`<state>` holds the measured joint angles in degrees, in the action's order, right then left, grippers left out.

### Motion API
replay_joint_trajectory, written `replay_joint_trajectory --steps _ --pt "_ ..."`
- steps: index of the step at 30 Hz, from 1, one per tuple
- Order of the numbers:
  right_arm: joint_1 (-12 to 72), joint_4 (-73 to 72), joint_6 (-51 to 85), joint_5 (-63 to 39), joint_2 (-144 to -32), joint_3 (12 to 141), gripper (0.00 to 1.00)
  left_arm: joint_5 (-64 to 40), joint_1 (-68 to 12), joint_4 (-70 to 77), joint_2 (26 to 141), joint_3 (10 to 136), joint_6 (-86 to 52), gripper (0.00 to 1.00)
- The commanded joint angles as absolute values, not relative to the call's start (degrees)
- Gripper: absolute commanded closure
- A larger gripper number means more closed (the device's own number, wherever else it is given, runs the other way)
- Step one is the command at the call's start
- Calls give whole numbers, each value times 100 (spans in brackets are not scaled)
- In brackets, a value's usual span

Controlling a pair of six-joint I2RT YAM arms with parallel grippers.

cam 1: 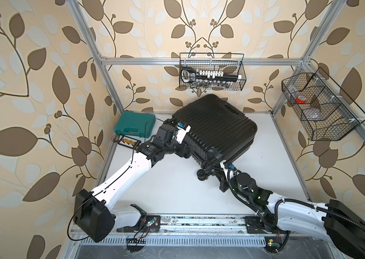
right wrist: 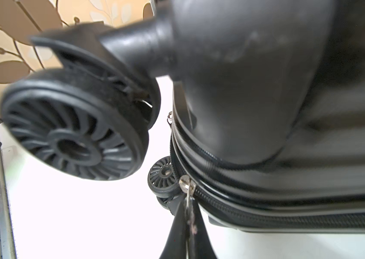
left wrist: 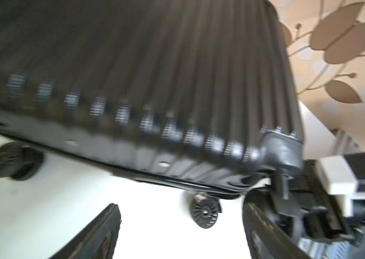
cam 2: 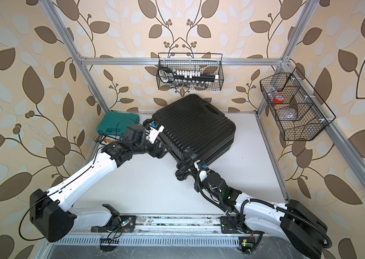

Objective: Close the suitcase zippers
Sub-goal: Zip the zipper on the suitcase.

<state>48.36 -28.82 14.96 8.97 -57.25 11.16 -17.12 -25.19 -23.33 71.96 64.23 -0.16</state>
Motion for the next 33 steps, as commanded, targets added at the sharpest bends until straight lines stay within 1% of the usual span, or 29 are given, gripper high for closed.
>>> replay_joint_trajectory --steps 1,5,8,11,14,16,19,22,25,28,31,33 --pt "4635 -2894 1581 1111 -5577 994 100 -1552 -1862 -2594 7071 6843 459 9" --pt "4477 -2830 1600 1020 -5487 955 100 -1472 -1161 -2666 7446 7263 773 8" --pt "4421 -2830 1601 987 -5450 928 100 -1421 -824 -2692 7901 7604 986 8" --pt "4377 -2830 1591 945 -5449 926 100 -1481 -706 -2677 8437 7831 1539 7" --pt "4342 -2813 1599 923 -5457 934 100 -1353 -679 -2312 8866 7832 2090 7" --pt "4325 -2776 1582 906 -5449 958 100 -1520 -668 -2268 9149 7940 2420 7" --pt "4298 -2747 1566 901 -5405 967 100 -1532 -612 -2267 9554 8189 2638 7" --pt "4280 -2742 1580 905 -5356 951 100 -1659 -572 -2409 9941 8536 2816 10" --pt "4264 -2733 1580 888 -5353 958 100 -1910 -572 -2629 10273 8912 3025 15" --pt "4254 -2699 1579 868 -5353 974 100 -2248 -572 -2730 10485 9140 3315 26" --pt "4245 -2682 1586 853 -5353 978 100 -2325 -572 -2664 10594 9212 3394 35" --pt "4245 -2681 1588 861 -5356 984 100 -2481 -572 -2787 10628 9241 3496 44"
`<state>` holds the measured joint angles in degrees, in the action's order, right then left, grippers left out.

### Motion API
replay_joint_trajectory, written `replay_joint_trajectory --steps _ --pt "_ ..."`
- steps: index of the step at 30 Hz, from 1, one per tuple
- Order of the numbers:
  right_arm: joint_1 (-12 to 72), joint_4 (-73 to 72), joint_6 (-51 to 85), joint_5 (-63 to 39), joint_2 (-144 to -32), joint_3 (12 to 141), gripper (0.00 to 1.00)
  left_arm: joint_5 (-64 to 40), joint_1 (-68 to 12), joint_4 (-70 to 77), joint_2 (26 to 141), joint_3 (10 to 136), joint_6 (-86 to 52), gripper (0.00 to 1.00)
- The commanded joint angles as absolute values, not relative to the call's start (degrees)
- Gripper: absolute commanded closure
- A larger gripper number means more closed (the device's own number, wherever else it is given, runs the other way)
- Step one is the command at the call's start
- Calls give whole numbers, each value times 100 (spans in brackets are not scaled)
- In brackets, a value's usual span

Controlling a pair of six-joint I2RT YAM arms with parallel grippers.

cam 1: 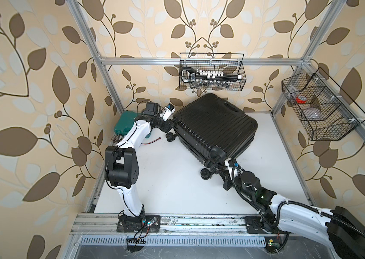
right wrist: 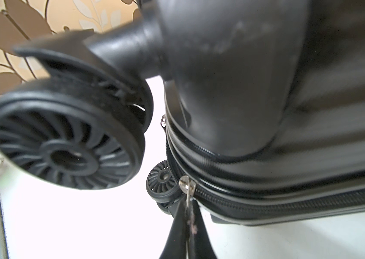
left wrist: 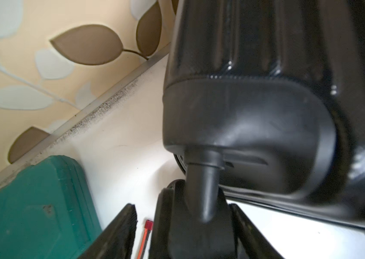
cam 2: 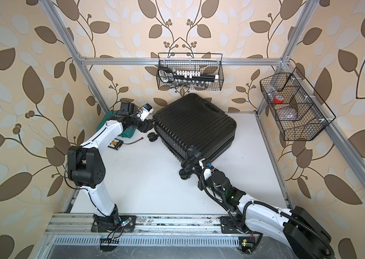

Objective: Close the suitcase zippers
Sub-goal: Zip the zipper on the suitcase.

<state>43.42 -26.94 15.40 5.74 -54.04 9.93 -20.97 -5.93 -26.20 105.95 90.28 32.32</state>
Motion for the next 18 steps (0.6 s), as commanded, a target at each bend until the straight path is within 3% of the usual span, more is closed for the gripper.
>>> replay_joint_trajectory --steps 1,5,18 --pt "4245 -2681 1597 862 -5354 985 100 -2481 -572 -2835 10624 9240 3494 50" --pt "4236 -2663 1582 879 -5361 1010 100 -2382 -571 -3021 10399 9054 3260 60" --pt "4185 -2853 1448 1090 -5481 1034 100 -1085 -694 -2840 7755 6565 1187 57"
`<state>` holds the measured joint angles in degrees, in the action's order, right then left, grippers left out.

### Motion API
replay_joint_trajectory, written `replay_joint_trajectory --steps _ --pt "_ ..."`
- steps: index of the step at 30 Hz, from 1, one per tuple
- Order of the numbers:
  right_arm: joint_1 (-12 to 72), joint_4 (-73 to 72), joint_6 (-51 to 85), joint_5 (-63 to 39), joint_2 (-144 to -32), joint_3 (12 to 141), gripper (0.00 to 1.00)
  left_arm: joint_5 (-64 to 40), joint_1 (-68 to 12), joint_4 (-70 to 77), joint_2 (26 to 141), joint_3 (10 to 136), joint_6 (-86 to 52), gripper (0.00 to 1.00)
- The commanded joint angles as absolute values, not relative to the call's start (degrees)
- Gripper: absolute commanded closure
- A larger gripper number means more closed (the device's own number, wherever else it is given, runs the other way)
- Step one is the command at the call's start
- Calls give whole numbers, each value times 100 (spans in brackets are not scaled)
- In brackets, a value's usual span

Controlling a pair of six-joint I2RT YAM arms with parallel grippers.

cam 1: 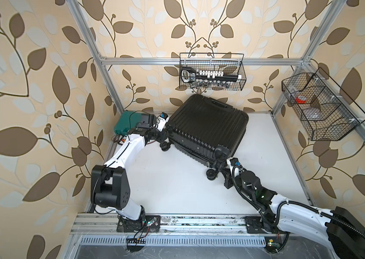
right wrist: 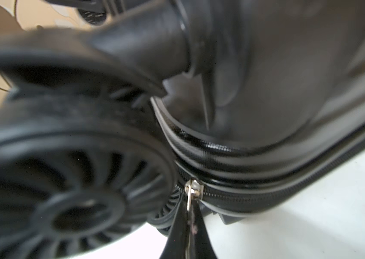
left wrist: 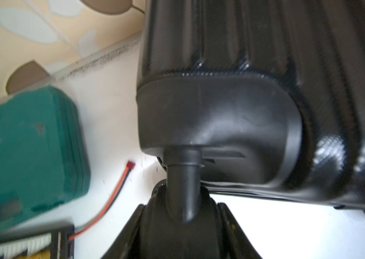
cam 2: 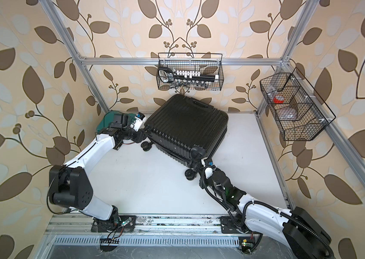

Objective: Close the suitcase zippers
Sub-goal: Zip the zipper on the suitcase.

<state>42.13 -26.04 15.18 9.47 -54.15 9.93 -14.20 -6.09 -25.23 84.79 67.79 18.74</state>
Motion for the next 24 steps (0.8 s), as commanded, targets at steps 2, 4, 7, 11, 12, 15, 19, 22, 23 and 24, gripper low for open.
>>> replay_joint_trajectory --steps 2,4,7,11,12,15,19,22,23,24 --pt "4155 -2874 1403 1098 -5549 1071 100 -993 -694 -3013 7448 6366 820 57" --pt "4133 -2880 1343 1081 -5619 1114 100 -1081 -694 -3174 7120 6167 550 57" --pt "4056 -2934 1282 1030 -5732 1184 100 -1166 -695 -3319 6636 5899 200 56" --pt "3877 -2979 1226 927 -5909 1295 100 -1474 -694 -3618 6198 5718 -275 57" --pt "3786 -2990 1199 896 -5948 1322 100 -1561 -697 -3717 6118 5683 -334 57" --pt "3515 -3101 1154 680 -6091 1374 100 -1783 -702 -3860 5921 5550 -550 57" --pt "3168 -3138 1120 273 -6337 1515 100 -1926 -703 -3885 5682 5365 -617 52" --pt "3094 -3151 1075 143 -6407 1564 100 -1647 -704 -3911 5506 5296 -425 39" --pt "3087 -3151 1060 104 -6411 1573 100 -1528 -703 -3920 5432 5291 -317 35" --pt "3078 -3157 1048 70 -6415 1573 100 -1457 -703 -3909 5339 5286 -166 30"
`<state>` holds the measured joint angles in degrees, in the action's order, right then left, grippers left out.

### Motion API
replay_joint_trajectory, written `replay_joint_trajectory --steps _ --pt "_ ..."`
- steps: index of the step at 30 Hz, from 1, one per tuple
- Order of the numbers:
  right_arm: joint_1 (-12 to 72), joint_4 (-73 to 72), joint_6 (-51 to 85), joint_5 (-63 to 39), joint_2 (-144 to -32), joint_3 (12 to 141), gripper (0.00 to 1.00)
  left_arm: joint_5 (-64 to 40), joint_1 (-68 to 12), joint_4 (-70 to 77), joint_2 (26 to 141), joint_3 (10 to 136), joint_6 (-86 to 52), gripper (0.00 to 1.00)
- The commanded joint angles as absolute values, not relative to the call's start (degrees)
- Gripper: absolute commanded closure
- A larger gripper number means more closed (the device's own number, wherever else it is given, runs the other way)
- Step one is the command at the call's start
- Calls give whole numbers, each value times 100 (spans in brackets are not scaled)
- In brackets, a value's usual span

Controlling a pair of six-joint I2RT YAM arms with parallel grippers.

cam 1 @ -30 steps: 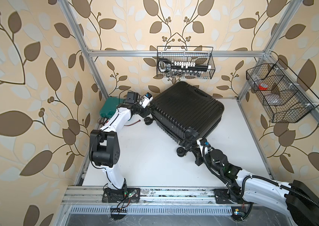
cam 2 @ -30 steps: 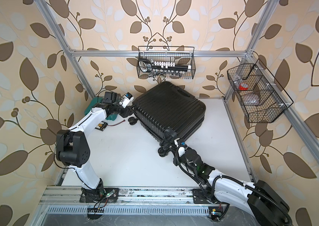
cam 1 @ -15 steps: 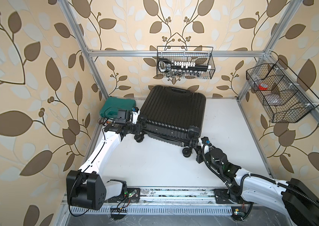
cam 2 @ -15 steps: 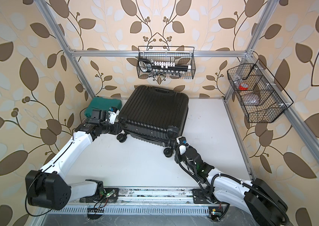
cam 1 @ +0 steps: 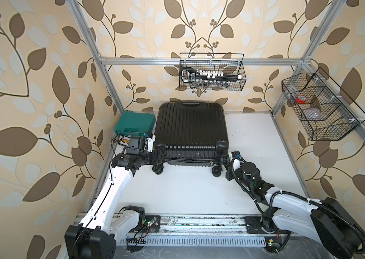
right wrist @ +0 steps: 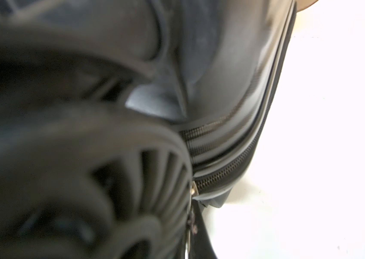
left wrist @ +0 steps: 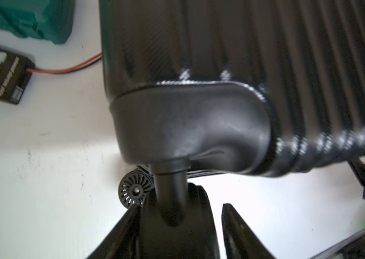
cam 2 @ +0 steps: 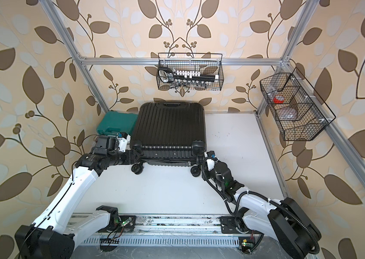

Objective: Close the suitcase zippers
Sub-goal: Zip the zipper on the suitcase.

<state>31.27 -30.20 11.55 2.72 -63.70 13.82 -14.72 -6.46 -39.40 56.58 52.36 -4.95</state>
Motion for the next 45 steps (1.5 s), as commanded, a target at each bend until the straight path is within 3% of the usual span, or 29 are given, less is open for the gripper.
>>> replay_joint_trajectory --steps 1,5,10,19,24,45 --pt "3077 -3148 1046 42 -6414 1573 100 -1403 -703 -3880 5249 5268 9 27" --pt "3049 -3113 1072 -67 -6420 1573 100 -1189 -792 -3793 4959 5329 932 17" --pt "3017 -3026 1090 -163 -6366 1573 100 -1138 -1178 -3744 5121 5761 1659 16" --pt "2925 -2971 1107 -314 -6313 1534 100 -591 -3207 -3271 6203 6489 2688 15" --pt "2885 -2921 1116 -396 -6249 1512 100 -479 -3812 -3009 7018 6920 3203 15" --pt "2836 -2901 1266 -622 -6082 1380 100 21 -4605 -2346 8828 7846 4684 12"
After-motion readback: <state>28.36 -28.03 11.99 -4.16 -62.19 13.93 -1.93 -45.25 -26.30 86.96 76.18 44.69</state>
